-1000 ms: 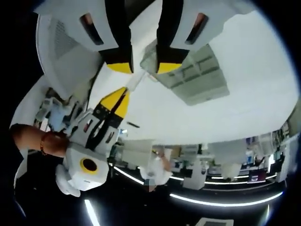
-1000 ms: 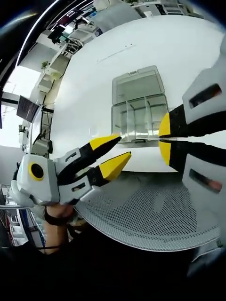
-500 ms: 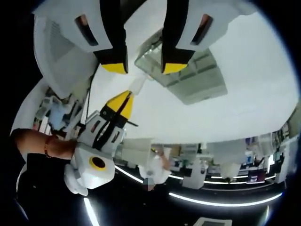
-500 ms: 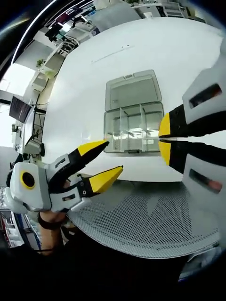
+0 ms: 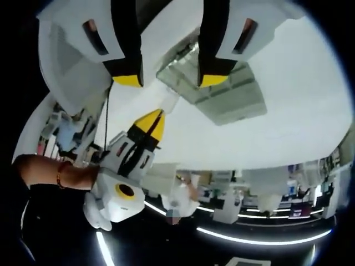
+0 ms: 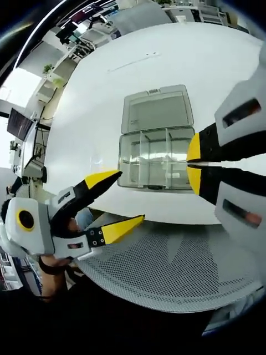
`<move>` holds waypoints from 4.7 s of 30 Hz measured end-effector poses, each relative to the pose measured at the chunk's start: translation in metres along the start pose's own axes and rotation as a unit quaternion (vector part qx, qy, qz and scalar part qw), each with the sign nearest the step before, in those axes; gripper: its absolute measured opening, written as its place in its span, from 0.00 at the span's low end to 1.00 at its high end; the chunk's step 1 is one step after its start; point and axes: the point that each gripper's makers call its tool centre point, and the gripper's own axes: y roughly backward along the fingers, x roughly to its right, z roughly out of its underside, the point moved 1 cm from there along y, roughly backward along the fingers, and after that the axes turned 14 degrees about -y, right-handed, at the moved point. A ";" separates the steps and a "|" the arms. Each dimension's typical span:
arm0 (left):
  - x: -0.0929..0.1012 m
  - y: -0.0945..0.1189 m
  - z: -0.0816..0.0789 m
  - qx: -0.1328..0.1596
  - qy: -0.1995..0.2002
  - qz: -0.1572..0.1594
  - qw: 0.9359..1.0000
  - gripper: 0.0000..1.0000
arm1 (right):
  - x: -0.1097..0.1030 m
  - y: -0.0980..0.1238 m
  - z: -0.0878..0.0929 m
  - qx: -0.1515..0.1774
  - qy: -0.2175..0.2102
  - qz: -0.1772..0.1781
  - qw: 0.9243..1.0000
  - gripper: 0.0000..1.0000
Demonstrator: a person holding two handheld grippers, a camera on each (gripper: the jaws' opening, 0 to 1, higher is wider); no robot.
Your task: Insert the divider into the dual guide fixture by aligning both edges with the guide slots and pushing it downward to the bottom, including one-sided entry, uneven engagement, binding, and posture correction.
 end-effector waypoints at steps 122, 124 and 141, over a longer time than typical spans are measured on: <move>-0.038 0.020 0.019 0.002 0.032 -0.082 0.996 0.75 | 0.016 -0.075 0.027 -0.119 -0.006 -0.061 0.991 0.00; -0.038 0.019 0.018 0.003 0.032 -0.082 0.996 0.75 | 0.016 -0.077 0.027 -0.121 -0.006 -0.060 0.991 0.00; -0.035 0.017 0.015 -0.001 0.022 -0.076 0.997 0.75 | 0.016 -0.079 0.026 -0.097 -0.024 -0.042 0.994 0.00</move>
